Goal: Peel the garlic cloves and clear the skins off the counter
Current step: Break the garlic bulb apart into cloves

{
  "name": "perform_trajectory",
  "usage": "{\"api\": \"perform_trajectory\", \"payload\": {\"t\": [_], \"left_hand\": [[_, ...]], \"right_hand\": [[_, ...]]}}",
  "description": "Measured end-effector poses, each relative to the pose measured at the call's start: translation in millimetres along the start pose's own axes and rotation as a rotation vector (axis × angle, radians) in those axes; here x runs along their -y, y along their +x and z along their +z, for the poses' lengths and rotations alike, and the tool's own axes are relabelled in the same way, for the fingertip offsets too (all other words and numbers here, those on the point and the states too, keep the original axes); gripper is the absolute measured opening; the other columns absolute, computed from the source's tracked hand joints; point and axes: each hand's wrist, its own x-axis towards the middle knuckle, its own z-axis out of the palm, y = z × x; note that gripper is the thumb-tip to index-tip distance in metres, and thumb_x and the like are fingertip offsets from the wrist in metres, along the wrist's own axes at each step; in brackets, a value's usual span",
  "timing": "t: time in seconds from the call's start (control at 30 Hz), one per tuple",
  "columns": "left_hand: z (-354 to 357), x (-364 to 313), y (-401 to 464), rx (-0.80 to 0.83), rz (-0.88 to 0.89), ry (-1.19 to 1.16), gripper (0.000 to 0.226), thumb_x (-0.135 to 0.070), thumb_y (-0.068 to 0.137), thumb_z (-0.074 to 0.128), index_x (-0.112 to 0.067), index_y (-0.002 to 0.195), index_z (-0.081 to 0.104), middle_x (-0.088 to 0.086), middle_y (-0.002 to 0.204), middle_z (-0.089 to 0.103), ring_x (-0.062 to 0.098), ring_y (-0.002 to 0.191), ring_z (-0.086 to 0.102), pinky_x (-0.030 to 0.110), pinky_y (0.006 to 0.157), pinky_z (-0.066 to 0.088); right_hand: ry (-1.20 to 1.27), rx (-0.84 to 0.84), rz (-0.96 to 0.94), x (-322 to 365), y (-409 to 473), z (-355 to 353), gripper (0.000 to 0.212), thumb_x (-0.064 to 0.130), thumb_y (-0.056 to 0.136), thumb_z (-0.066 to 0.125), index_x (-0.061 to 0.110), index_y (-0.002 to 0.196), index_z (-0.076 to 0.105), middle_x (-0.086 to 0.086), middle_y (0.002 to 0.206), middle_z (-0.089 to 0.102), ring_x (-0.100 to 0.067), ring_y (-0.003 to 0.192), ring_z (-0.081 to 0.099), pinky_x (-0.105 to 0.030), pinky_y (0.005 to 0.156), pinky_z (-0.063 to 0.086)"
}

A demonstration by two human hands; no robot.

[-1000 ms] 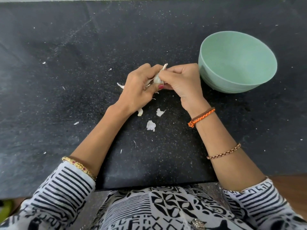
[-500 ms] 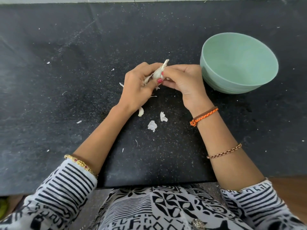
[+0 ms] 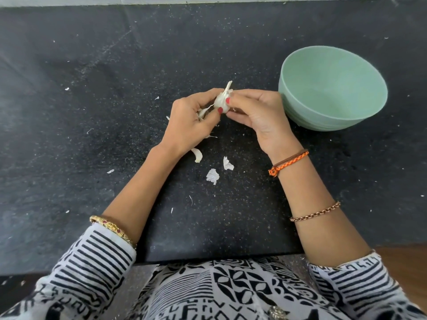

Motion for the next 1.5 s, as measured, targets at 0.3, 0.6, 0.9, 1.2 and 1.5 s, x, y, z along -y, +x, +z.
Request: {"api": "perform_trajectory", "payload": {"t": [0.3, 0.6, 0.9, 1.2, 1.5], "left_hand": [[7.9, -2.2, -1.7, -0.101, -0.008, 0.036, 0.010, -0.003, 0.079, 0.055, -0.008, 0.081, 0.063, -0.012, 0.057, 0.045, 0.004, 0.049, 0.035, 0.013, 0.053, 0.031], [11.4, -5.5, -1.7, -0.131, -0.069, 0.005, 0.015, -0.008, 0.075, 0.049, 0.005, 0.067, 0.050, 0.003, 0.055, 0.036, 0.007, 0.052, 0.028, 0.019, 0.049, 0.026], [14.1, -8.5, -1.6, -0.149, -0.076, -0.234, 0.020, 0.003, 0.074, 0.054, 0.009, 0.056, 0.047, 0.008, 0.054, 0.034, 0.011, 0.054, 0.027, 0.027, 0.049, 0.022], [17.7, -10.2, -4.9, -0.218, -0.147, -0.415, 0.020, 0.008, 0.070, 0.056, 0.009, 0.052, 0.047, -0.003, 0.050, 0.036, 0.005, 0.050, 0.028, 0.019, 0.046, 0.024], [10.9, -7.3, -3.0, -0.163, -0.058, -0.244, 0.011, -0.001, 0.074, 0.058, 0.008, 0.068, 0.059, 0.019, 0.054, 0.042, 0.015, 0.052, 0.029, 0.024, 0.046, 0.024]], "right_hand": [[0.002, 0.031, 0.025, 2.4, -2.3, 0.0, 0.010, -0.003, 0.080, 0.064, 0.004, 0.077, 0.070, -0.005, 0.081, 0.070, -0.010, 0.083, 0.065, -0.018, 0.067, 0.054], [0.073, 0.079, 0.075, 1.0, -2.2, -0.7, 0.005, -0.001, 0.080, 0.066, 0.002, 0.077, 0.068, -0.008, 0.084, 0.069, -0.010, 0.081, 0.064, -0.017, 0.066, 0.053], [0.133, 0.091, 0.116, 3.3, -1.8, -1.5, 0.005, -0.003, 0.080, 0.065, -0.001, 0.076, 0.066, -0.007, 0.080, 0.068, -0.007, 0.072, 0.064, -0.018, 0.064, 0.053], [0.126, 0.093, 0.121, 3.7, -2.3, -0.1, 0.009, -0.001, 0.080, 0.066, 0.003, 0.072, 0.066, -0.003, 0.074, 0.069, -0.005, 0.068, 0.065, -0.018, 0.064, 0.053], [-0.010, 0.082, 0.016, 2.0, -3.1, -1.0, 0.002, 0.004, 0.081, 0.068, 0.005, 0.080, 0.069, -0.007, 0.088, 0.071, -0.009, 0.083, 0.067, -0.019, 0.070, 0.054]]}}
